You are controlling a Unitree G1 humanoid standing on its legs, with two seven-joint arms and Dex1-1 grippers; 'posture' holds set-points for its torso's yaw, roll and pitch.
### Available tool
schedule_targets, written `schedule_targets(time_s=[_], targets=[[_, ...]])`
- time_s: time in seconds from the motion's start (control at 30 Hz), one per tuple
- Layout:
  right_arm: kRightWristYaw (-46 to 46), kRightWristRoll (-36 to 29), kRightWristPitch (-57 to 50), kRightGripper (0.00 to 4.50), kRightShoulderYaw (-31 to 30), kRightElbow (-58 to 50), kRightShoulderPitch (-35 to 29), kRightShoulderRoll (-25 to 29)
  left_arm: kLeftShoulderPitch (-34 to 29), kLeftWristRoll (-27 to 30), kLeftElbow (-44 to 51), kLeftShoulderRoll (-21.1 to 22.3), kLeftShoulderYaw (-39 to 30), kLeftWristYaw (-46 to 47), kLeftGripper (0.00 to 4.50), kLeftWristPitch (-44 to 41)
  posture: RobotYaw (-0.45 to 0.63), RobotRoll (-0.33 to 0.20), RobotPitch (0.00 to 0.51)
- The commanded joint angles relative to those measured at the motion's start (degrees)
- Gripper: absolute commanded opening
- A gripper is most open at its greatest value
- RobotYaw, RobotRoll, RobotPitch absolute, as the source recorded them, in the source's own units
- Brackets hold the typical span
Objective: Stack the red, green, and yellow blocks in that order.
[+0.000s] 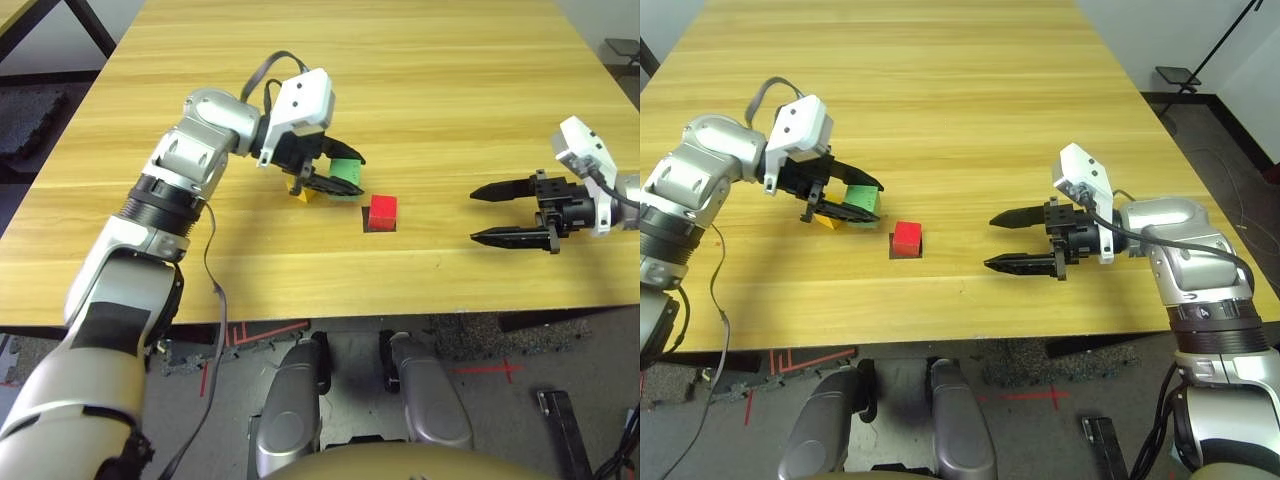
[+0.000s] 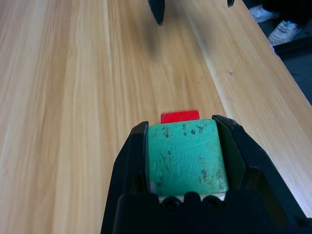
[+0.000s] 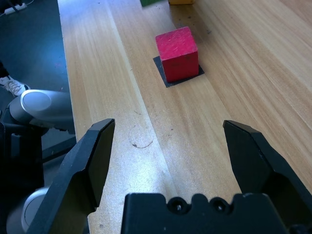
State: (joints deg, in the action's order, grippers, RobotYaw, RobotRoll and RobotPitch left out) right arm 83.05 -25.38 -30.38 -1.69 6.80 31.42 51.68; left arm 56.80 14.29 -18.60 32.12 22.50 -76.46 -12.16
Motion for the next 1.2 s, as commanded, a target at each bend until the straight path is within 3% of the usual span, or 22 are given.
schedule_targets(time_s=[0.03,0.3,0.9,1.2], targets=[[0.24,0.57,0.20,4.50,-0.67,0.23,0.46,0.14,-0.88,-1.44,1.97,-1.57,-0.71,1.53,2.12,-1.76,0.13,0.066,0.206],[0.24,0.54,-0.03,4.50,-1.05,0.03,0.82,-0.08,-0.09,-4.39,-0.77,-6.72,-0.79,2.94,2.12,-0.66,0.13,0.065,0.209],[0.07,-0.05,-0.98,4.50,-0.69,-1.26,-0.04,0.12,-1.04,-7.95,-5.21,-11.47,-1.54,3.97,2.12,3.19,0.11,0.052,0.222],[0.08,-0.19,-1.59,4.50,-0.42,-1.88,-0.37,0.37,-1.15,-8.90,-7.54,-11.33,-1.85,3.58,2.12,5.76,0.11,0.047,0.225]])
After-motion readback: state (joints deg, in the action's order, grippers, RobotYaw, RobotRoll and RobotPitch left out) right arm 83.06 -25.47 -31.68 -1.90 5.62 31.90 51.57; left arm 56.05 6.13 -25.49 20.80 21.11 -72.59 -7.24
